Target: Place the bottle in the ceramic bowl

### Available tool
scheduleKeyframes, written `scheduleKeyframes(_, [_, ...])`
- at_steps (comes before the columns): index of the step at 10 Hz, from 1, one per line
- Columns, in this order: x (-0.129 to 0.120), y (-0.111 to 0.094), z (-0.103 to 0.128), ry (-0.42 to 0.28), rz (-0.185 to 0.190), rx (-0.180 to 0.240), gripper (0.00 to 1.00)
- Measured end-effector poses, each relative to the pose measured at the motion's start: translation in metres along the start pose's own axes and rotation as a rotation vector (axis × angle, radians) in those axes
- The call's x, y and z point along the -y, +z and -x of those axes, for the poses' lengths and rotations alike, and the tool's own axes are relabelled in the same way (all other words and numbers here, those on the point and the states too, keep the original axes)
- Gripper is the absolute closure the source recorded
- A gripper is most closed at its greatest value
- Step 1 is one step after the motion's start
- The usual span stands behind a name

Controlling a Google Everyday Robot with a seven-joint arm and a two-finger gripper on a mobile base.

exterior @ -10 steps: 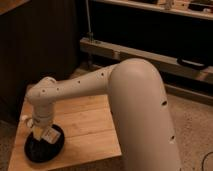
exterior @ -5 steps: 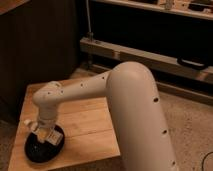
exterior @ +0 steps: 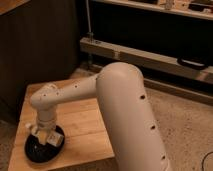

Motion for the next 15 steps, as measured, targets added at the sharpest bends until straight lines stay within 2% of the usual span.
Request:
scheduleKeyframes(1, [0.006, -0.005, 0.0, 0.015, 0.009, 0.01, 0.36])
scheduleKeyframes(3, [0.009, -0.009, -0.002, 0.025, 0.016, 0.02, 0.23])
scheduleKeyframes(4, [0.009, -0.012, -0.001, 0.024, 0.023, 0.022, 0.2])
scheduleKeyframes(8, [0.005, -0.023, 0.002, 0.006, 0.038, 0.037, 0.2])
scheduleKeyframes(12, [0.0, -0.024, 0.004, -0.006, 0.056, 0.026, 0.2])
scheduleKeyframes(15, [0.0, -0.024, 0.004, -0.006, 0.056, 0.026, 0.2])
